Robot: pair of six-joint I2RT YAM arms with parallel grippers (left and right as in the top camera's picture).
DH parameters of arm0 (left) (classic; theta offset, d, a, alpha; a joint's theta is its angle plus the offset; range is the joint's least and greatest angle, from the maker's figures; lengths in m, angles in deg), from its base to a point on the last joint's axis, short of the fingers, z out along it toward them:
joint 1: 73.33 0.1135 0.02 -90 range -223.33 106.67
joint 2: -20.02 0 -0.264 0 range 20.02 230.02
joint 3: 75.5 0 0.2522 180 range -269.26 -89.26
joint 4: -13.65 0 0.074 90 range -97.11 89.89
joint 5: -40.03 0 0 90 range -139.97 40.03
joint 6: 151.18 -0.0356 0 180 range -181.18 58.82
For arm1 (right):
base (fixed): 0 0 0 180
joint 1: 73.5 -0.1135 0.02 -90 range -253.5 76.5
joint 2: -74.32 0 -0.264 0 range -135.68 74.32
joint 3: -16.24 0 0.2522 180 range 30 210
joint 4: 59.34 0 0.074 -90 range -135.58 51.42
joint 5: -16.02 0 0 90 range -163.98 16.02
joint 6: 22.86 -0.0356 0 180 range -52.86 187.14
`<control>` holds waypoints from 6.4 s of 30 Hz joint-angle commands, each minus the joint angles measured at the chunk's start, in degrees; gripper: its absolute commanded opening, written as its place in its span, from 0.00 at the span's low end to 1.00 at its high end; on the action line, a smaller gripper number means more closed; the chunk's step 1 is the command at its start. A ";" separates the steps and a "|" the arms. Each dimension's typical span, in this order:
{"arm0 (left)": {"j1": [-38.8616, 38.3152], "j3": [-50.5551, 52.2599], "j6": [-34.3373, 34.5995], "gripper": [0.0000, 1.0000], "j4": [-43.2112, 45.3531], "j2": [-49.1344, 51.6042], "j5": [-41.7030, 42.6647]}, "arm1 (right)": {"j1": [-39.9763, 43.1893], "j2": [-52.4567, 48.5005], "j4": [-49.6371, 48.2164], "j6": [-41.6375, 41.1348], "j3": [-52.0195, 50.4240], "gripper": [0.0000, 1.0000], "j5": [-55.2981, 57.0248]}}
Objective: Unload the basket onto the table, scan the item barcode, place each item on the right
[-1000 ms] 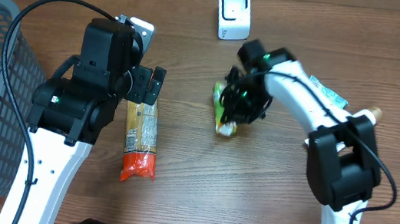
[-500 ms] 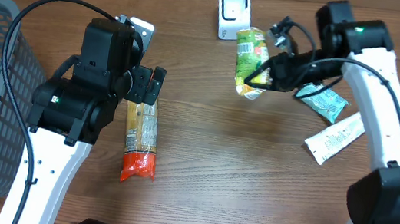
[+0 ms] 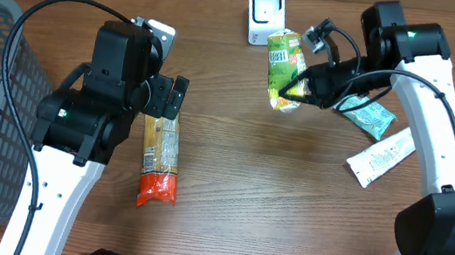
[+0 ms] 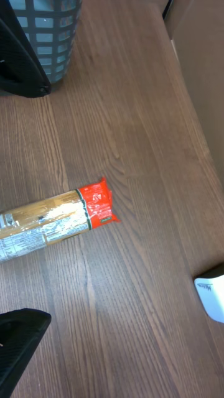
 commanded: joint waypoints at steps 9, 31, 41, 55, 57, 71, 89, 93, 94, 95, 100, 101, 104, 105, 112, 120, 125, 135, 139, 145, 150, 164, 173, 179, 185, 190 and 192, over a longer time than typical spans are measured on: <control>-0.07 -0.46 -0.90 1.00 0.04 0.24 -0.57 | -5.86 0.59 -9.75 -28.94 5.99 0.03 40.65; -0.07 -0.46 -0.90 1.00 0.04 0.24 -0.57 | -15.32 -21.86 -44.74 6.64 21.55 0.04 91.43; -0.07 -0.46 -0.90 1.00 0.04 0.24 -0.57 | -15.28 -31.34 -60.28 17.20 21.42 0.04 97.81; -0.07 -0.46 -0.90 1.00 0.07 0.24 -0.57 | -15.21 -35.89 -67.19 22.69 21.33 0.04 100.13; -0.07 -0.46 -0.90 1.00 0.04 0.24 -0.57 | -15.21 -35.89 -67.14 22.69 21.33 0.04 100.87; -0.07 -0.46 -0.90 0.99 0.07 0.24 -0.57 | -15.37 -35.87 -67.19 23.50 21.33 0.04 101.85; -0.07 -0.46 -0.90 1.00 0.04 0.24 -0.57 | -14.45 -18.23 -44.19 1.81 21.35 0.04 81.66; -0.07 -0.46 -0.90 1.00 0.04 0.24 -0.57 | -14.45 -9.57 -32.59 -11.93 21.38 0.04 71.73; -0.07 -0.46 -0.90 1.00 0.04 0.24 -0.57 | -14.27 -7.26 -29.42 -16.50 21.38 0.04 68.54; -0.07 -0.46 -0.90 1.00 0.04 0.24 -0.57 | -14.05 -5.35 -26.67 -20.26 21.38 0.04 65.48; -0.07 -0.46 -0.90 1.00 0.04 0.24 -0.57 | -11.13 2.80 -8.02 -35.76 21.38 0.04 50.97; -0.07 -0.46 -0.90 0.99 0.04 0.24 -0.57 | -10.40 3.30 -4.55 -38.45 21.38 0.04 51.01; -0.07 -0.46 -0.90 1.00 0.04 0.24 -0.57 | -7.02 3.39 5.95 -46.07 20.52 0.04 52.06; -0.07 -0.46 -0.90 1.00 0.04 0.24 -0.57 | -6.27 3.39 7.23 -47.74 19.61 0.04 52.94; -0.07 -0.46 -0.90 0.99 0.04 0.24 -0.57 | 0.83 3.39 3.91 -57.48 3.28 0.04 57.68; -0.07 -0.46 -0.90 1.00 0.04 0.24 -0.57 | 7.45 3.39 -12.57 -65.26 -20.92 0.04 57.68; -0.07 -0.46 -0.90 0.99 0.04 0.24 -0.57 | 10.36 3.39 -18.82 -66.99 -29.03 0.31 56.76; -0.07 -0.46 -0.90 1.00 0.04 0.24 -0.57 | 11.34 3.41 -18.21 -62.55 -28.83 0.68 55.58; -0.07 -0.46 -0.90 1.00 0.04 0.24 -0.57 | 11.32 3.48 -15.52 -56.00 -25.11 0.70 51.93; -0.07 -0.46 -0.90 1.00 0.04 0.24 -0.57 | 7.26 3.48 -9.60 -40.79 -16.59 0.75 41.81; -0.07 -0.46 -0.90 1.00 0.04 0.24 -0.57 | 2.73 3.45 -16.85 -37.68 -15.87 0.80 43.54; -0.07 -0.46 -0.90 1.00 0.04 0.24 -0.57 | 0.90 -11.80 -46.77 -33.73 -19.32 0.79 46.18; -0.07 -0.46 -0.90 0.99 0.04 0.24 -0.57 | 5.20 -13.84 -40.85 -41.79 -19.65 0.72 58.16; -0.07 -0.46 -0.90 1.00 0.04 0.24 -0.57 | 10.23 -13.84 -37.29 -42.71 -19.65 0.72 57.05; -0.07 -0.46 -0.90 1.00 0.04 0.24 -0.57 | 11.98 -13.73 -35.82 -39.28 -19.41 0.73 54.01; -0.07 -0.46 -0.90 1.00 0.04 0.24 -0.57 | 11.96 -11.67 -33.99 -37.59 -17.88 0.73 49.07; -0.07 -0.46 -0.90 1.00 0.04 0.24 -0.57 | 11.96 -9.49 -32.85 -37.57 -17.11 0.74 46.29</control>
